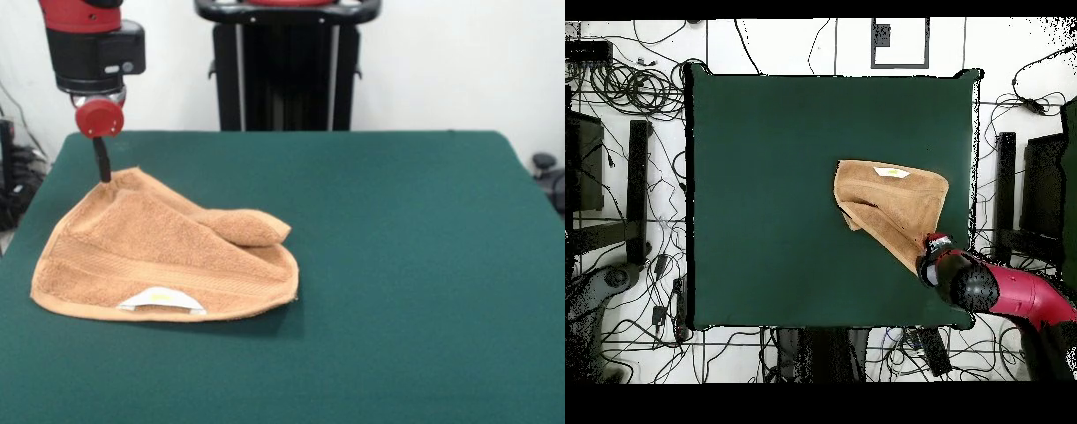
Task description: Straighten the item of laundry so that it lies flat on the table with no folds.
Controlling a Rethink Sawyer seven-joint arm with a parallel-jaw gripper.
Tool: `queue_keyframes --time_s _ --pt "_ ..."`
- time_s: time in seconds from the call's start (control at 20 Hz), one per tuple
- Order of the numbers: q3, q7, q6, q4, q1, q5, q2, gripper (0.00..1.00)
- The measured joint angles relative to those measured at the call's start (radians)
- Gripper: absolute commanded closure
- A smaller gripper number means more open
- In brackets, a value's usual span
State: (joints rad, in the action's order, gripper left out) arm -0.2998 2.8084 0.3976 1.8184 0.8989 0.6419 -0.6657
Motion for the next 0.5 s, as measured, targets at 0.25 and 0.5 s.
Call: queue_keyframes --time_s 0.25,0.5 --pt "-0.001 0.0 0.0 -0.001 0.015 0.001 -0.008 0.0" --pt "0.0 0.0 0.0 -0.001 0.024 0.001 -0.023 0.0"
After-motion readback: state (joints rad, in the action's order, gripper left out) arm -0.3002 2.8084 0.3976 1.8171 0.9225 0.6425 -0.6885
